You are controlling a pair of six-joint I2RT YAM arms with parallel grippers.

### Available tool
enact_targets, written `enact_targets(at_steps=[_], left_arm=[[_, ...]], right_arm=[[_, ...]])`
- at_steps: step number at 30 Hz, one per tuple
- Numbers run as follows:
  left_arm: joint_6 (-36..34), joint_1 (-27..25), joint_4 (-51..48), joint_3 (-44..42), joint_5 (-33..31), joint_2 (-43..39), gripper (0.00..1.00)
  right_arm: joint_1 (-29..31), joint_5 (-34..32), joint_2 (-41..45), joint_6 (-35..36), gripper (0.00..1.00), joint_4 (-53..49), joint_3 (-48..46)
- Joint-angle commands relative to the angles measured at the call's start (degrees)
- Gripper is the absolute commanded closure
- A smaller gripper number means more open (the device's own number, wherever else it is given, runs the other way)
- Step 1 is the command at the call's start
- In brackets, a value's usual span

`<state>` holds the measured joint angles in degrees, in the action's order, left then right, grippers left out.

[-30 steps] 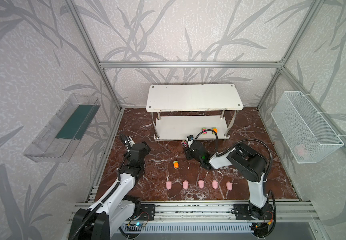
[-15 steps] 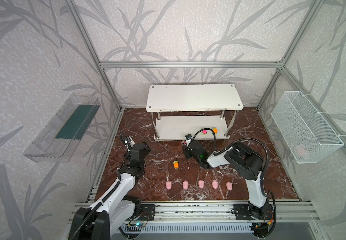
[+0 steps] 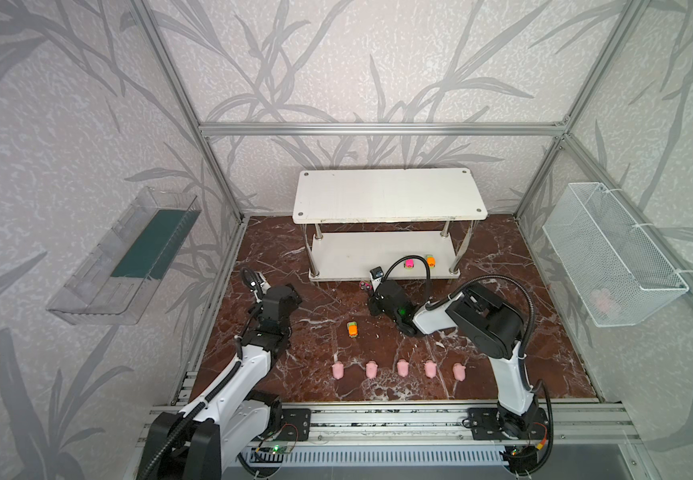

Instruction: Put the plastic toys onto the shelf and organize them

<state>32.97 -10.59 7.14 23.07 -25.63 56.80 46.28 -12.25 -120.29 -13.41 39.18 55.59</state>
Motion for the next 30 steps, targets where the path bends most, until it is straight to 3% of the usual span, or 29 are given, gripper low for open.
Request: enact_targets(at_steps=[1,10,20,23,30], left_arm=[[0.0,0.2,-0.8,-0.2,-1.6,0.2,0.11],[0.0,0.2,-1.0,-0.4,-1.9,-0.1,0.11],[0.2,0.2,-0.8,-0.7,-1.2,-0.3,0.11],[0.5,0.2,-0.8,-1.0,-0.3,-0.6,0.11],[0.7,0.2,-0.7,-1.8,-0.3,-1.2,0.11]], right_arm=[[0.0,-1.1,-0.4,0.4,0.83,1.0,-0.9],[0.0,-1.0,0.1,-0.4,0.94,1.1,-1.7],[0.0,-0.2,3.9,-2.2,0.96,1.4,-6.2],[0.0,1.5,5.5,-3.1,0.85,1.1,-7.1],[0.8,5.8,4.4,-6.4,0.46,2.5,-6.3]])
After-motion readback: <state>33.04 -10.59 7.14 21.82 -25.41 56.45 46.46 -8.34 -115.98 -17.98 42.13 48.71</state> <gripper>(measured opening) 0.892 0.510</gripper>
